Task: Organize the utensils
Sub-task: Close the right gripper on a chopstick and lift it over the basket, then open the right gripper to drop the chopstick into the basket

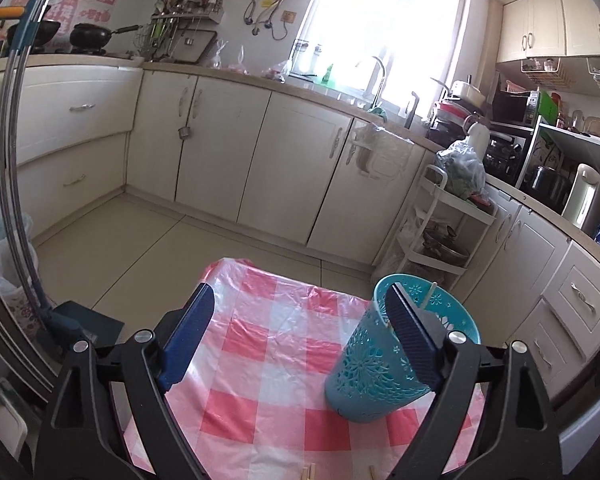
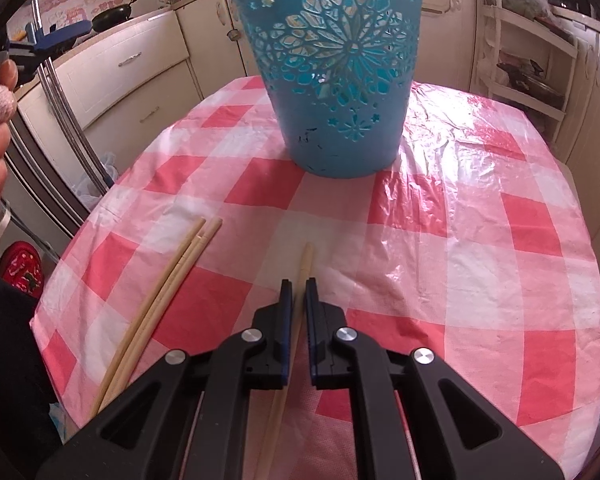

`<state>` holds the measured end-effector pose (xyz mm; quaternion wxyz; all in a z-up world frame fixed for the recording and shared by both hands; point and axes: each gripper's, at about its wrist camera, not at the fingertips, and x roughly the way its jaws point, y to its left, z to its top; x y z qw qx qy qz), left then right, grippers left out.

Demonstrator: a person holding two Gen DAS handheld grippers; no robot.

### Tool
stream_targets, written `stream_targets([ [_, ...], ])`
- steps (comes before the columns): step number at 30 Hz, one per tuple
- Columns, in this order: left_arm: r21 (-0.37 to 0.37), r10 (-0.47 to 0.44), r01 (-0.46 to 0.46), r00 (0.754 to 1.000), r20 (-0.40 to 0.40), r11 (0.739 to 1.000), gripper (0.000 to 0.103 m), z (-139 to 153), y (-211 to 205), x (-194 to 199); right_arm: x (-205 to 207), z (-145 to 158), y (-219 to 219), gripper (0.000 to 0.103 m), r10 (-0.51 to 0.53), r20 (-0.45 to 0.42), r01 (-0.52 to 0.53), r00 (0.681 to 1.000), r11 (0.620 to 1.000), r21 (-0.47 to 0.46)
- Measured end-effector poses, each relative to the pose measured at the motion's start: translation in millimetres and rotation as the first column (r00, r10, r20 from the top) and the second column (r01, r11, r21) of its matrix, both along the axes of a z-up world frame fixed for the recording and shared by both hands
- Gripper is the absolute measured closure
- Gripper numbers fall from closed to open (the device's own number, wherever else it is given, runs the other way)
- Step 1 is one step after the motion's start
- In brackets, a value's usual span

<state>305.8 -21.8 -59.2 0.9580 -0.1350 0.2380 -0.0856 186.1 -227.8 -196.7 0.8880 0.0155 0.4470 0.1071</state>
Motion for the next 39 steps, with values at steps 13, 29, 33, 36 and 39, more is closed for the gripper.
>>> stream_targets([
  [13,-0.054,0.040,-0.042,0.998,-0.042,0.998,0.018,-1.1,19.7,8.2,-18.3,56.8,-29.0,0.097,-0.041,0.081,0.025,0.996,0.981,0.190],
  [29,-0.083,0.052,-0.056,0.997,-0.055,0.995,0.017,-3.5,25.7,13.7,62.3,214.0,-42.4,0.097,-0.183,0.503,0.011,0.845,0.945,0.326],
  [33,-0.091,0.054,-0.059,0.997,-0.061,0.994,0.017,-4.2,27.2,15.4,87.9,226.2,-42.0,0.097,-0.262,0.591,0.091,0.763,0.949,0.303],
  [36,-0.095,0.052,-0.059,0.996,-0.074,0.994,0.017,-6.7,27.1,17.7,101.7,215.5,-41.7,0.097,-0.297,0.608,0.151,0.736,0.948,0.280],
  [39,-0.097,0.051,-0.059,0.995,-0.082,0.994,0.017,-8.5,27.5,18.8,111.7,194.0,-41.2,0.097,-0.308,0.589,0.194,0.747,0.948,0.251],
])
